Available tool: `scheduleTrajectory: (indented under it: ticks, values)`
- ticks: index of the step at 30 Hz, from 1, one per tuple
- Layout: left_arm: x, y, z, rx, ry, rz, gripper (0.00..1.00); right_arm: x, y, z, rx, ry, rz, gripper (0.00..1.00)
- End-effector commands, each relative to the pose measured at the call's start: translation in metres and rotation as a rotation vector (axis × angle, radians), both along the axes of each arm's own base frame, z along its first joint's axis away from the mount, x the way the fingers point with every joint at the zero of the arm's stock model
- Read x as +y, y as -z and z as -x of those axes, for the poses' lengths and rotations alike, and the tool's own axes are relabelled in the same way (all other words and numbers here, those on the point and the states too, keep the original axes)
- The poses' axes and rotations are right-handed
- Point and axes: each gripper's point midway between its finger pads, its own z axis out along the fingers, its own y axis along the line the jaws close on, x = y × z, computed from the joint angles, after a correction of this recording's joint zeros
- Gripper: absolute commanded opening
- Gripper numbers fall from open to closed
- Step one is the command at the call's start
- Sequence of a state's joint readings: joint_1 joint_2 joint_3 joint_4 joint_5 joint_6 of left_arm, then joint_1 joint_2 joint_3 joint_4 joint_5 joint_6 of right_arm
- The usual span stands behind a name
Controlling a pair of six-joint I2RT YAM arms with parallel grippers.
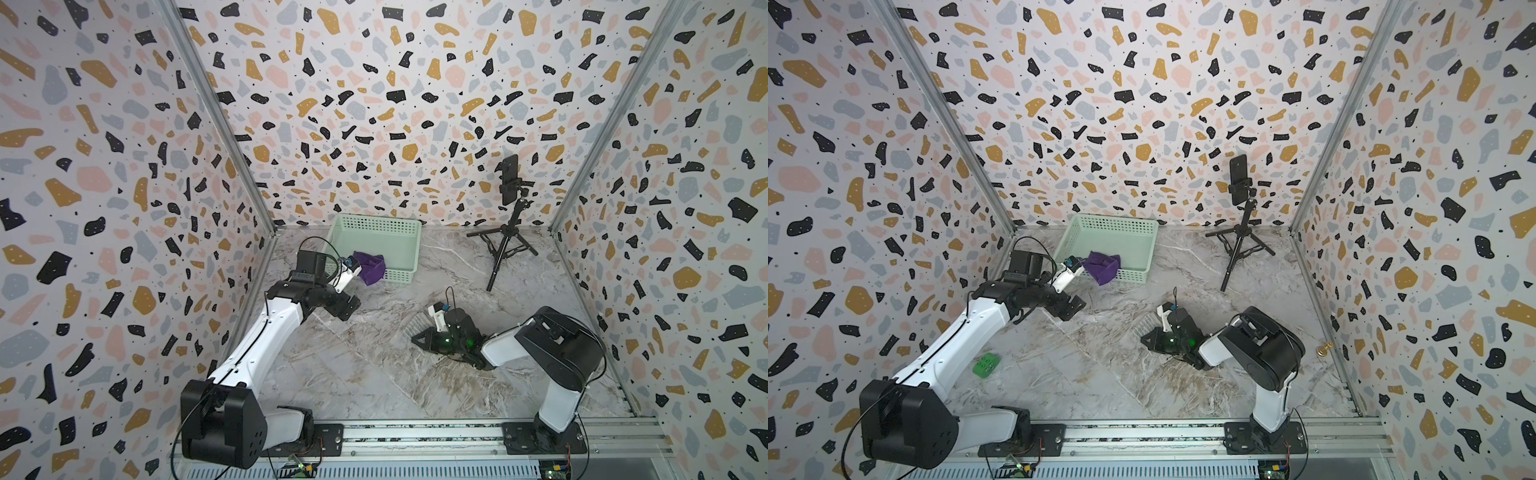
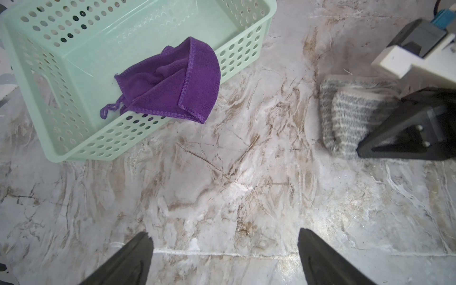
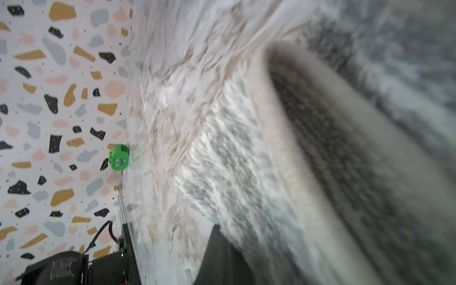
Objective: Fold the square dishcloth
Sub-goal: Move the cleaning item to the center of the board, then pick up the cleaning item from the bin.
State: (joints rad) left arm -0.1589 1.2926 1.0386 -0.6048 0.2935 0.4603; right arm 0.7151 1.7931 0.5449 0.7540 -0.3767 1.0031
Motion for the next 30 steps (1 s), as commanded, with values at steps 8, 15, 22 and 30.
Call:
scheduleTrajectory:
  ticks: [8,15,22,30]
  values:
    - [-0.024,-0.007,-0.031,-0.013,0.070,0.007,0.76,-0.109,0.014,-0.051,0.076,0.331,0.209,0.00]
    - [-0.057,0.015,-0.076,0.012,0.098,-0.118,0.76,-0.095,-0.045,-0.073,-0.055,0.225,0.265,0.02]
    - [-0.090,0.022,-0.136,0.070,0.009,-0.152,0.78,-0.096,-0.065,-0.064,-0.220,0.207,0.370,0.08]
    - [-0.095,0.052,-0.165,0.157,-0.101,-0.152,0.68,-0.079,-0.079,-0.047,-0.333,0.174,0.364,0.11]
